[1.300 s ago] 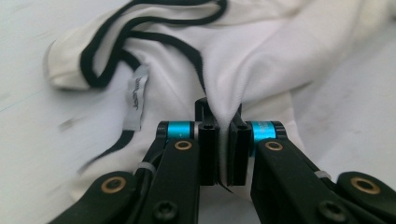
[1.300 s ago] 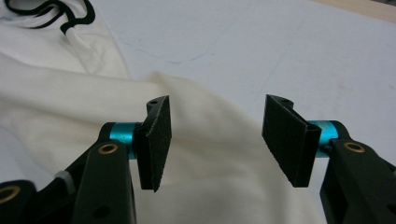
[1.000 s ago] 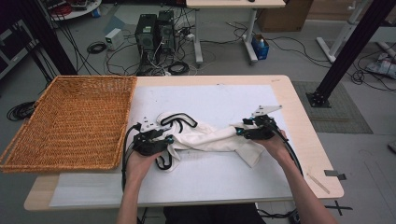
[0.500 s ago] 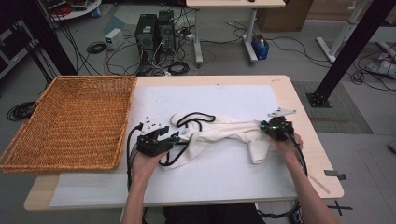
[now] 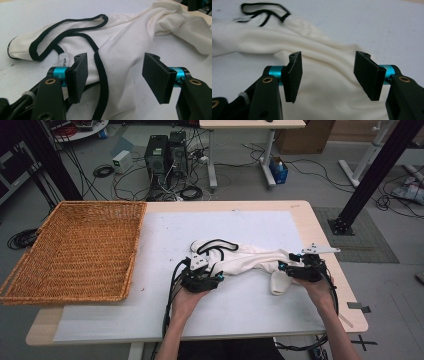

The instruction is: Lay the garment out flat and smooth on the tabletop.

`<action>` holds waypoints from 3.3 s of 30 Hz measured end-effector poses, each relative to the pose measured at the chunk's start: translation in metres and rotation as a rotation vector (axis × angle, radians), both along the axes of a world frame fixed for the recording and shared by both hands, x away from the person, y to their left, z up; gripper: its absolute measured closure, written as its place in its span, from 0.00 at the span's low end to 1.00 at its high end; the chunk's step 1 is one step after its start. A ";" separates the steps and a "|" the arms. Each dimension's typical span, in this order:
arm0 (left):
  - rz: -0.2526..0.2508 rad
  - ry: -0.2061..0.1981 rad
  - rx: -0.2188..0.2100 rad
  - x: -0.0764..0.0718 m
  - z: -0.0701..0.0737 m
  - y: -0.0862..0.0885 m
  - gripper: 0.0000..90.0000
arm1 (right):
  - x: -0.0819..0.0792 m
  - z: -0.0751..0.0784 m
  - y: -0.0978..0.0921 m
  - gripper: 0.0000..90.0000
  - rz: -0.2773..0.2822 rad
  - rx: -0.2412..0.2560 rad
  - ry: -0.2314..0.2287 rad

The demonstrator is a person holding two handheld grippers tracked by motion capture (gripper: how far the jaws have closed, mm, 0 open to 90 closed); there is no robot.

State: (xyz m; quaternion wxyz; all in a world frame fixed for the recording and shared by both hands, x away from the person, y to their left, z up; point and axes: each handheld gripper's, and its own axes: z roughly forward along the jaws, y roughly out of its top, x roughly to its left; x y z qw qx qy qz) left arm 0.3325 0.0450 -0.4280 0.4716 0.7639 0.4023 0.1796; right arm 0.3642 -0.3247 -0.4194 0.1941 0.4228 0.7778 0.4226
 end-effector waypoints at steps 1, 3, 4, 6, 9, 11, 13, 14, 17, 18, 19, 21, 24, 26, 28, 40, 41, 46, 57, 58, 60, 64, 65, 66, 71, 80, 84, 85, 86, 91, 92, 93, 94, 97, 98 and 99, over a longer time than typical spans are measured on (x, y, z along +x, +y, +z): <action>0.003 0.001 0.005 -0.001 0.000 -0.001 0.42 | -0.003 -0.003 0.003 0.43 -0.003 -0.025 0.003; 0.009 0.002 -0.001 -0.004 0.000 -0.006 0.42 | -0.002 -0.006 0.002 0.41 -0.014 -0.013 0.016; -0.006 -0.015 -0.014 -0.008 0.000 -0.015 0.42 | -0.002 -0.008 0.001 0.40 -0.028 -0.012 0.022; -0.014 -0.022 -0.013 -0.010 -0.001 -0.020 0.42 | -0.001 -0.009 0.000 0.40 -0.035 -0.007 0.026; -0.011 -0.029 0.005 -0.008 -0.003 -0.029 0.42 | 0.000 -0.006 -0.007 0.40 -0.056 0.014 0.019; 0.067 -0.046 0.046 0.000 -0.008 -0.029 0.42 | 0.000 -0.005 -0.011 0.40 -0.069 0.026 0.016; 0.097 -0.047 0.079 0.006 -0.012 -0.029 0.42 | 0.000 -0.005 -0.013 0.39 -0.078 0.030 0.020; 0.103 -0.028 0.082 0.011 -0.015 -0.028 0.42 | 0.000 -0.004 -0.015 0.38 -0.091 0.039 0.021; 0.064 0.042 0.099 0.021 -0.022 -0.033 0.58 | 0.001 -0.004 -0.015 0.38 -0.092 0.037 0.022; 0.027 0.036 0.119 0.020 -0.022 -0.035 0.68 | 0.001 -0.004 -0.014 0.38 -0.089 0.034 0.020; -0.003 0.030 0.124 0.019 -0.022 -0.036 0.68 | 0.001 -0.004 -0.014 0.38 -0.089 0.034 0.020; -0.092 0.059 0.141 0.013 -0.019 -0.033 0.89 | 0.002 -0.004 -0.010 0.38 -0.079 0.025 0.021; -0.139 0.081 0.121 0.002 -0.015 -0.012 0.91 | 0.002 -0.003 -0.010 0.41 -0.075 0.029 0.017; -0.147 0.115 0.105 -0.007 -0.012 0.014 0.91 | 0.003 0.001 -0.007 0.47 -0.055 0.041 0.006; -0.125 0.131 0.100 -0.013 -0.011 0.034 0.91 | 0.010 0.008 0.007 0.51 0.008 0.031 0.000; 0.103 0.040 -0.034 -0.024 0.004 0.084 0.52 | 0.072 0.017 0.138 0.51 0.360 -0.079 0.062; 0.111 0.036 -0.043 -0.025 0.004 0.085 0.52 | 0.077 0.005 0.158 0.53 0.433 -0.121 0.107; 0.126 0.025 -0.054 -0.026 0.005 0.086 0.52 | 0.078 -0.016 0.177 0.80 0.494 -0.229 0.153; 0.104 0.002 -0.082 -0.023 0.009 0.077 0.52 | 0.117 -0.002 0.074 0.94 -0.016 -0.278 0.029; 0.098 0.000 -0.082 -0.023 0.009 0.074 0.52 | 0.122 -0.009 0.041 0.94 -0.144 -0.271 0.079; 0.086 0.002 -0.079 -0.021 0.008 0.070 0.52 | 0.122 -0.012 0.029 0.94 -0.182 -0.259 0.101; 0.061 0.012 -0.087 -0.013 0.005 0.059 0.52 | 0.106 -0.012 0.004 0.76 -0.209 -0.203 0.105; 0.053 0.014 -0.092 -0.011 0.004 0.054 0.52 | 0.100 -0.010 0.002 0.72 -0.211 -0.183 0.108; 0.044 0.012 -0.094 -0.009 0.004 0.049 0.51 | 0.087 -0.006 -0.002 0.62 -0.185 -0.131 0.086; 0.015 0.009 -0.054 0.010 0.001 0.017 0.50 | 0.057 0.004 -0.003 0.49 -0.168 -0.058 0.060; 0.003 0.038 0.092 0.034 -0.011 -0.074 0.47 | 0.002 0.003 -0.004 0.46 -0.159 0.000 0.000; 0.018 0.065 0.164 0.041 -0.022 -0.086 0.60 | -0.005 0.000 -0.009 0.46 -0.153 0.004 0.006; -0.006 0.049 0.188 0.039 -0.021 -0.085 0.60 | -0.005 0.000 -0.009 0.46 -0.153 0.004 0.006; -0.045 0.041 0.197 0.038 -0.020 -0.082 0.72 | -0.006 0.000 -0.009 0.46 -0.155 0.003 0.013; -0.124 0.049 0.181 0.025 -0.004 -0.039 0.89 | -0.008 0.004 -0.006 0.49 -0.109 0.017 0.012; -0.134 0.053 0.179 0.021 0.000 -0.026 0.89 | -0.009 0.004 -0.005 0.49 -0.082 0.019 0.010; -0.131 0.061 0.181 0.017 0.003 -0.013 0.89 | -0.010 0.005 -0.003 0.49 -0.069 0.019 0.015; -0.138 0.072 0.180 0.012 0.006 0.001 0.89 | -0.010 0.005 0.000 0.49 -0.053 0.017 0.016; -0.114 0.128 0.170 0.004 0.011 0.041 0.89 | -0.013 0.006 0.011 0.49 0.000 0.015 0.034; -0.103 0.136 0.141 0.002 0.012 0.051 0.85 | -0.014 0.006 0.016 0.49 0.016 0.008 0.026; -0.026 0.114 0.074 0.000 0.015 0.065 0.74 | -0.013 0.005 0.021 0.48 0.028 0.007 0.027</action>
